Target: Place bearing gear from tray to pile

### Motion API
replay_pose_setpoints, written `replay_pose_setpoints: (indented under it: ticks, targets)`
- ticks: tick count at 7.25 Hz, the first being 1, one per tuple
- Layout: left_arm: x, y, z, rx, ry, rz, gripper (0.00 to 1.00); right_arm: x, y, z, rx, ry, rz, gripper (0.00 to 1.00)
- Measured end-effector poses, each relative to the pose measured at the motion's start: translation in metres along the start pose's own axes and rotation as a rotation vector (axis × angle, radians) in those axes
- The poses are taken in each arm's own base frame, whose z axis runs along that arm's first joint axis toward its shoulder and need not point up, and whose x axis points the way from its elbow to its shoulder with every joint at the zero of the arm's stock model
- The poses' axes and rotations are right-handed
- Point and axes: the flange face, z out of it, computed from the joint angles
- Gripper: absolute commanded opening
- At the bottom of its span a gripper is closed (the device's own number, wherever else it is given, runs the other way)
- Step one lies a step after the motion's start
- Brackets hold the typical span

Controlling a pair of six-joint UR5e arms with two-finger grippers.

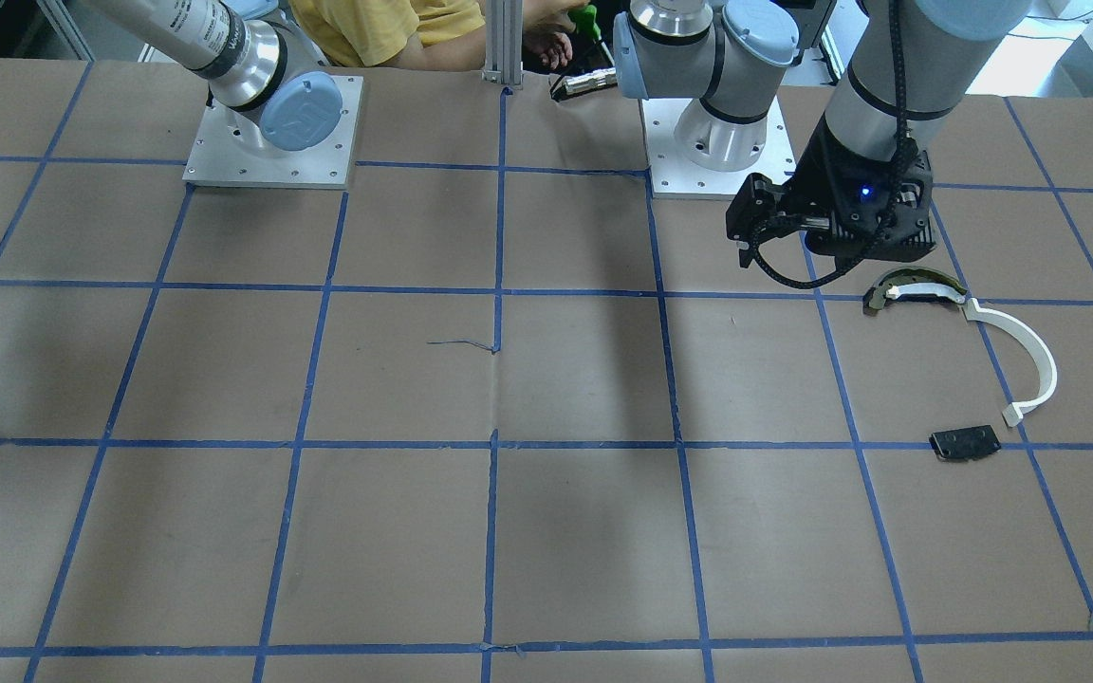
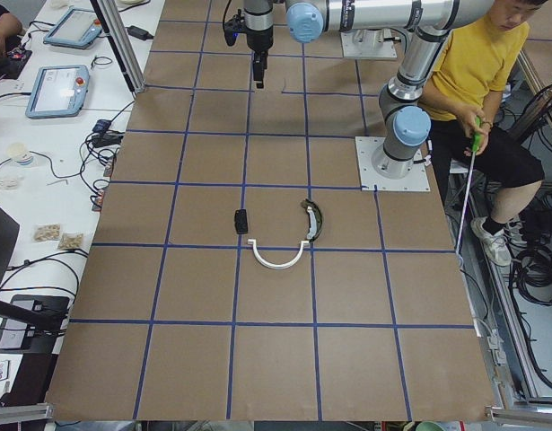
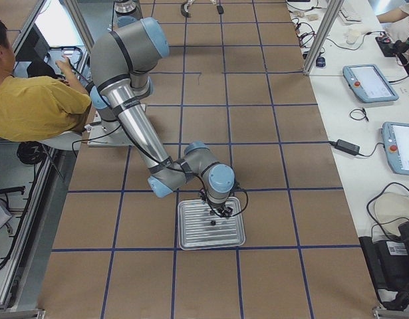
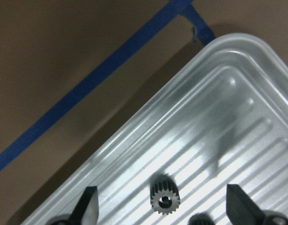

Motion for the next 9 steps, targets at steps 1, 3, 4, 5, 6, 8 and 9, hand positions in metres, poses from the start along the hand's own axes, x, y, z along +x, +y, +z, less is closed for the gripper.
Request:
replay_pose_setpoints:
  ticks: [1,3,4,5,6,8,9]
  targets:
    - [0.000,0.000,0.000,0.002,0.000,-0.001,1.00,0.000,0.001,0.003,-0.004,-0.005,0.002,0.79]
    - [0.001,-0.001,-0.002,0.011,0.008,-0.002,1.00,0.000,0.003,0.005,-0.019,-0.012,0.007,0.60]
    - [0.002,-0.001,-0.003,0.016,0.015,-0.001,1.00,0.000,0.004,0.006,-0.026,-0.014,0.009,0.59]
    - [0.002,0.000,-0.004,0.018,0.018,-0.001,1.00,0.000,0.004,0.008,-0.033,-0.019,0.010,0.55]
    - [0.002,0.000,-0.004,0.018,0.017,0.000,1.00,0.001,0.004,0.012,-0.036,-0.026,0.009,0.39]
    - [0.001,-0.001,-0.003,0.016,0.014,0.001,1.00,0.001,0.006,0.015,-0.047,-0.033,0.019,0.06]
    - [0.001,-0.001,-0.003,0.015,0.013,0.001,1.00,0.000,0.008,0.013,-0.068,-0.036,0.036,0.03]
